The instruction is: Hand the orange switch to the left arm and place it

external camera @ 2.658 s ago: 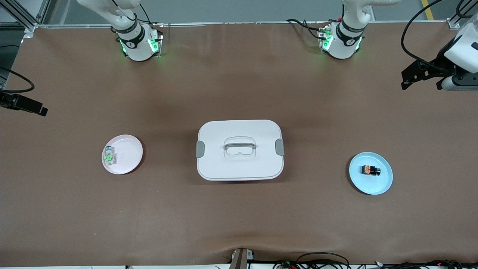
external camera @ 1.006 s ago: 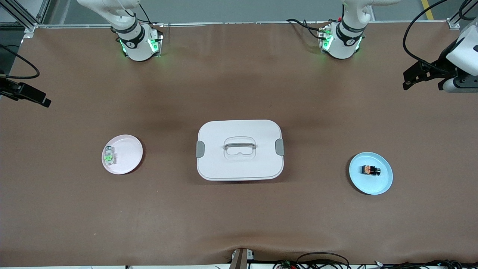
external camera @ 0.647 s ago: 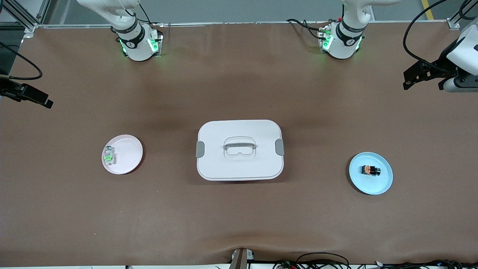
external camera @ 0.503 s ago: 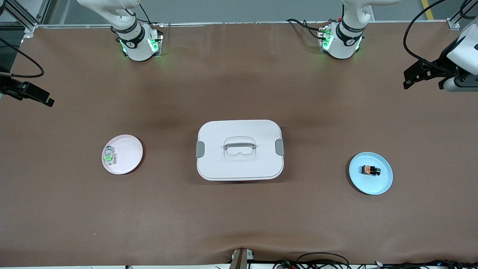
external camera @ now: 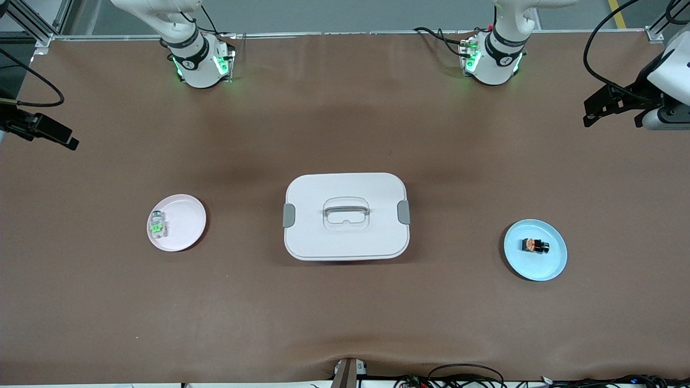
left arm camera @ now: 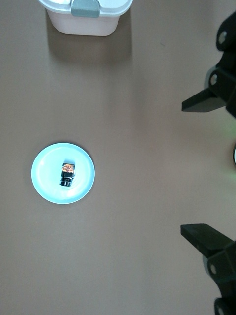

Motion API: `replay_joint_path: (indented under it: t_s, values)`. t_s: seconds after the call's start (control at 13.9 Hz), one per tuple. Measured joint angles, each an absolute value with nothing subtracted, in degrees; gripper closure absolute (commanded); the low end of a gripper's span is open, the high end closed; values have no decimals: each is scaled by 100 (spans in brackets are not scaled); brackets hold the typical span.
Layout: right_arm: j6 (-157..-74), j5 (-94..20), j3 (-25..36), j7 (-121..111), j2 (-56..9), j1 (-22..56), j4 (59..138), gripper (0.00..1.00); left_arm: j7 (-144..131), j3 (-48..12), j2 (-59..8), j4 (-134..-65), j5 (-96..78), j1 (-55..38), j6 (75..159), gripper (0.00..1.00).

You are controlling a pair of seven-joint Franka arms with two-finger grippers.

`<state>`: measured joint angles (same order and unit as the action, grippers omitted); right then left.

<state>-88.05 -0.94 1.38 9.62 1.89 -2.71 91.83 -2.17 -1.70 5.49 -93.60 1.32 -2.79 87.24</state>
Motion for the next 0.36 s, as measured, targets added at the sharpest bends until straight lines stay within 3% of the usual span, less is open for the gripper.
replay_joint_path:
  t_s: [0.36]
  values:
    - [-8857,-95,139,962,227,-271,9197,0,-217,-172,549,-9360,132,-293,8713,0]
